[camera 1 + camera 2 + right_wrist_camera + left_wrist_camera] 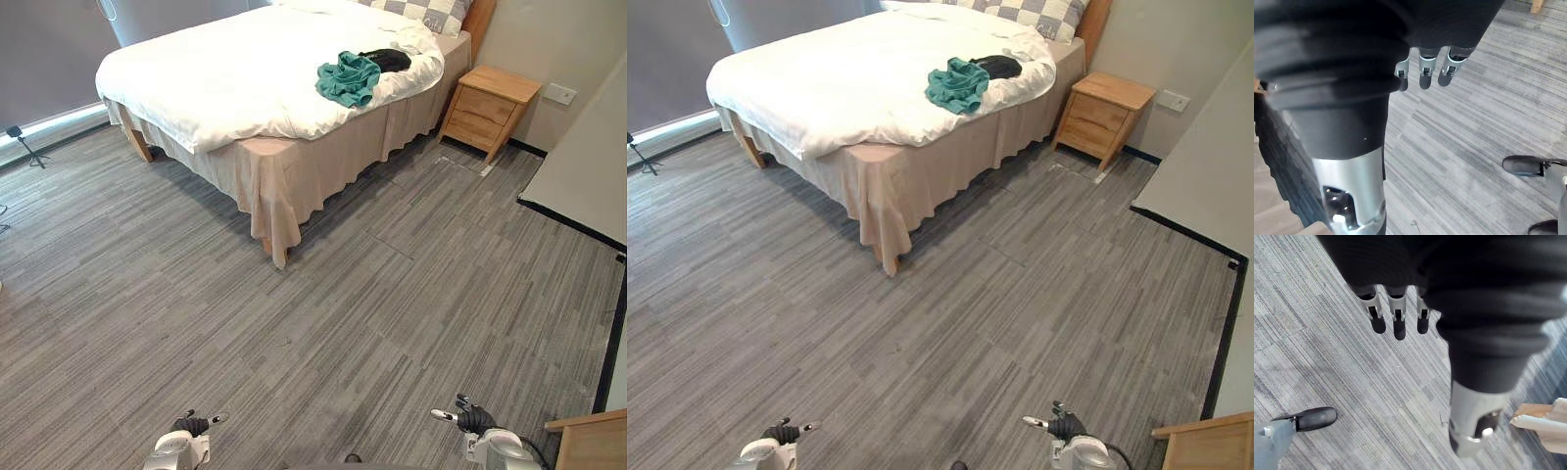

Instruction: Tidy the bed and pick cloth on bed and put in laundry

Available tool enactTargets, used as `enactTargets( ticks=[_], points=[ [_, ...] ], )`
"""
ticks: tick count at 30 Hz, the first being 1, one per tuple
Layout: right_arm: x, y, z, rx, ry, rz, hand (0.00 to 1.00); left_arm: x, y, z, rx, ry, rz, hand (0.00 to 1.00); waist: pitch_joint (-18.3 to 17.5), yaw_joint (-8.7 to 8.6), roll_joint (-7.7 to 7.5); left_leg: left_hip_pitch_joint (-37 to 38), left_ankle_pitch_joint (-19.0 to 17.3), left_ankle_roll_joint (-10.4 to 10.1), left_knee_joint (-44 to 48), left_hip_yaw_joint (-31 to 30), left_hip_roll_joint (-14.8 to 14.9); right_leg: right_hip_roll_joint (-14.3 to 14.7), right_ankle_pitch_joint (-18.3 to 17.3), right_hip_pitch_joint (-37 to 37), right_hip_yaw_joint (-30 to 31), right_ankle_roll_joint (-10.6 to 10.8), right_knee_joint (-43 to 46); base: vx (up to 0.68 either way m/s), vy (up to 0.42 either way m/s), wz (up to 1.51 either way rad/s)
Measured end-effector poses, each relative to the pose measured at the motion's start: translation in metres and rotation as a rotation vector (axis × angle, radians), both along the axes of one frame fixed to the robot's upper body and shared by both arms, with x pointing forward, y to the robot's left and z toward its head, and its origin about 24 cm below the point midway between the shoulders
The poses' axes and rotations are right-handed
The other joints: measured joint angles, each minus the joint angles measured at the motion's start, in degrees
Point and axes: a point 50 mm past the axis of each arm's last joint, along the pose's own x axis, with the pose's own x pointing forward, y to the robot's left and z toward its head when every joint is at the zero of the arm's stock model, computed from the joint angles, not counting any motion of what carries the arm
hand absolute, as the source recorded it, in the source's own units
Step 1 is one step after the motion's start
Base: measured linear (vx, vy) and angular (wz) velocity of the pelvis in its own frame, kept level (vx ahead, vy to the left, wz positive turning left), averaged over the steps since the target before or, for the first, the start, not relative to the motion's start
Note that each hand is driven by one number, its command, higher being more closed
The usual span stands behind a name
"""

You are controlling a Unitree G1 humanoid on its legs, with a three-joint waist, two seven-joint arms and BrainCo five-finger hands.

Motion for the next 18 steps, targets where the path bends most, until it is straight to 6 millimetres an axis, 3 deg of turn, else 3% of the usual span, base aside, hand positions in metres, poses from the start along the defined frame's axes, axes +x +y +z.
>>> enactTargets(
  ticks=[18],
  points=[
    [-0.012,-0.002,-0.003,-0.016,0.027,-0.020,0.00,-0.010,-0.002,-0.002,0.037,-0.049,0.069,0.00,-0.4,-0.48,0.25,0.1,0.1,0.1,0.2,0.0,0.1,0.0,0.0,0.1,-1.9,0.0,0.2,-0.05,-0.036,0.00]
  ],
)
